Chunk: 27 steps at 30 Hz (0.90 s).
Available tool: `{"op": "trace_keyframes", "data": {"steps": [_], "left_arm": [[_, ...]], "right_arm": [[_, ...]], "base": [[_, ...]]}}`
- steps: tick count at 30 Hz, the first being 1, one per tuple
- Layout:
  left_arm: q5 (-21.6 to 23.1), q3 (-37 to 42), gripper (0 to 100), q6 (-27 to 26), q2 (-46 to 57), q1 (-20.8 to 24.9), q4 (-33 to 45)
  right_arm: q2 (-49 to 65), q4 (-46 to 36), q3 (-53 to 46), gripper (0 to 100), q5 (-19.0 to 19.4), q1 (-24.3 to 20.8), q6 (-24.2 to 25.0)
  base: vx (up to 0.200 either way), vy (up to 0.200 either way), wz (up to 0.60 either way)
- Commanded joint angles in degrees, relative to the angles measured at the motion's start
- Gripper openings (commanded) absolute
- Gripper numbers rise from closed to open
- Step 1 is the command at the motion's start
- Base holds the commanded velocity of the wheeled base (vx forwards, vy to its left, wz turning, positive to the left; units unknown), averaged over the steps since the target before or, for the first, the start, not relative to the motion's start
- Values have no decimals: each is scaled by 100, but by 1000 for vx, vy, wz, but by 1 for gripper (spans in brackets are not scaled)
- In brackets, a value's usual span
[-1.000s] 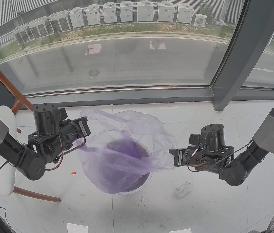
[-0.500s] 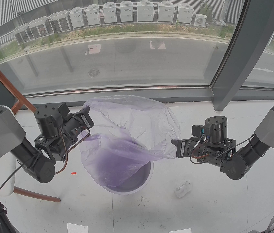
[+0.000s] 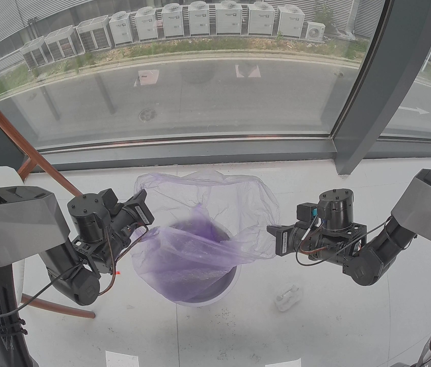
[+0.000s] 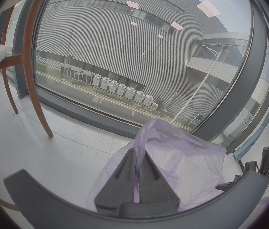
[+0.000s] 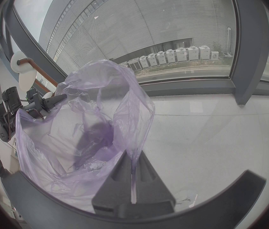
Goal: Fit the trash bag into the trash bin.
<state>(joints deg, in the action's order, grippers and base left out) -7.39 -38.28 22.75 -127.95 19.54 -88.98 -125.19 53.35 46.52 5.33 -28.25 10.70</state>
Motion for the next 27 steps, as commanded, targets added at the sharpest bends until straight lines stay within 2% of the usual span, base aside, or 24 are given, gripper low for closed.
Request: {"op": "trace_keyframes", "data": {"steps": [1, 14, 20, 27], "left_arm": [[-26, -373, 0, -7, -582, 120, -102], [-52, -795, 0, -25, -1065, 32, -102], [-35, -408, 0, -95, -1012, -126, -102], [124, 523, 0, -324, -415, -135, -102]], "right_arm": [[-67, 0, -55, 0, 12, 126, -130], [-340, 141, 6, 0, 12, 56, -147], [-630, 194, 252, 0, 21, 38, -130], [-647, 159, -143, 0, 56, 30, -95]], "base": [[0, 0, 0], [0, 0, 0], [0, 0, 0], [0, 0, 0]]}}
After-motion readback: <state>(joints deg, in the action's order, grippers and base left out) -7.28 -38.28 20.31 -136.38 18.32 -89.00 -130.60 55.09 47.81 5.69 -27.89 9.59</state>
